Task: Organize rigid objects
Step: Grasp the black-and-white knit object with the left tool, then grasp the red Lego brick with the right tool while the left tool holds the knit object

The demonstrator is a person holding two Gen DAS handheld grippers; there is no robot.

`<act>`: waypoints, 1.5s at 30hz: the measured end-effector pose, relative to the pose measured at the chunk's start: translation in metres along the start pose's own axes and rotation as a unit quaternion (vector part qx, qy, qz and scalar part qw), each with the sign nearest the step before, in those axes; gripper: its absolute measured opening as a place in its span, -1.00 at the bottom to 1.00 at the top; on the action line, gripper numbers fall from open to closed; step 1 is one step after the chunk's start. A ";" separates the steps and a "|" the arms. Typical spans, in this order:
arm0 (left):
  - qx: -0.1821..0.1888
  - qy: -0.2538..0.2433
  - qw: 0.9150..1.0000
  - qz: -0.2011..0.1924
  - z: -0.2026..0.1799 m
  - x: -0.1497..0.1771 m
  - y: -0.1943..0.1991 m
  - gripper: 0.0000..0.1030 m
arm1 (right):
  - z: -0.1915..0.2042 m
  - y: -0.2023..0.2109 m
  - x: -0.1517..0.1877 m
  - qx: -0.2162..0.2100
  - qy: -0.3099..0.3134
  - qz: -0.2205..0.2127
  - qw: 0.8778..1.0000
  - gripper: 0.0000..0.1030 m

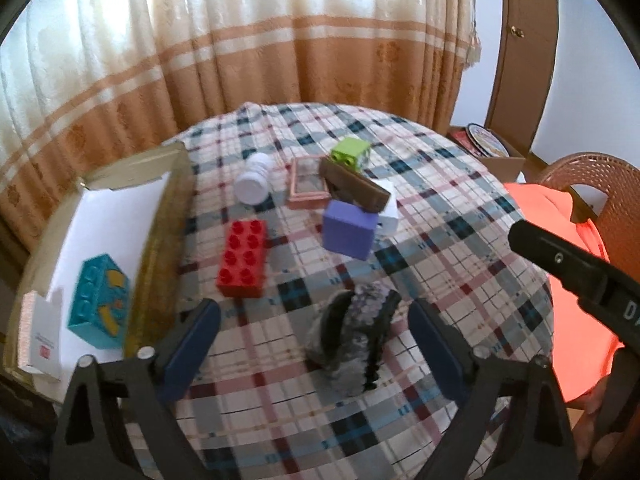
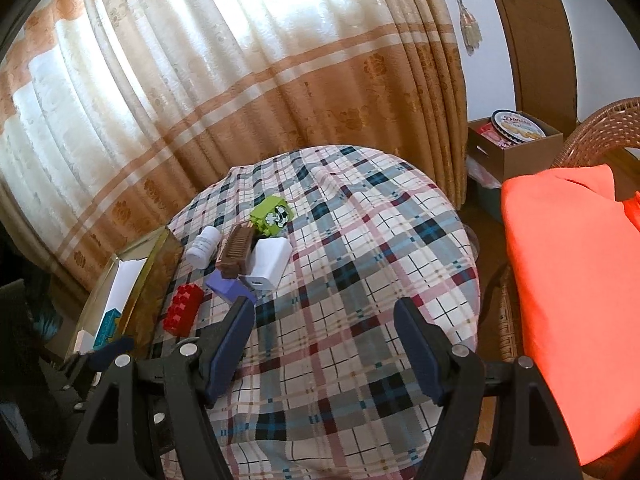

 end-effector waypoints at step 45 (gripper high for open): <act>0.009 0.083 0.995 -0.048 0.081 -0.008 0.041 -0.14 | 0.067 -0.026 0.017 -0.057 0.056 0.051 0.996 0.44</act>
Point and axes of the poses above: each gripper's, at about its wrist camera, not at the fingertips, and y roughly against the way its jaws point, z to its left, x to its underside, the point moved 6 cm from there along -y, roughly the way its jaws point, and after that the axes turned 4 degrees about -y, right-handed, at the moved point
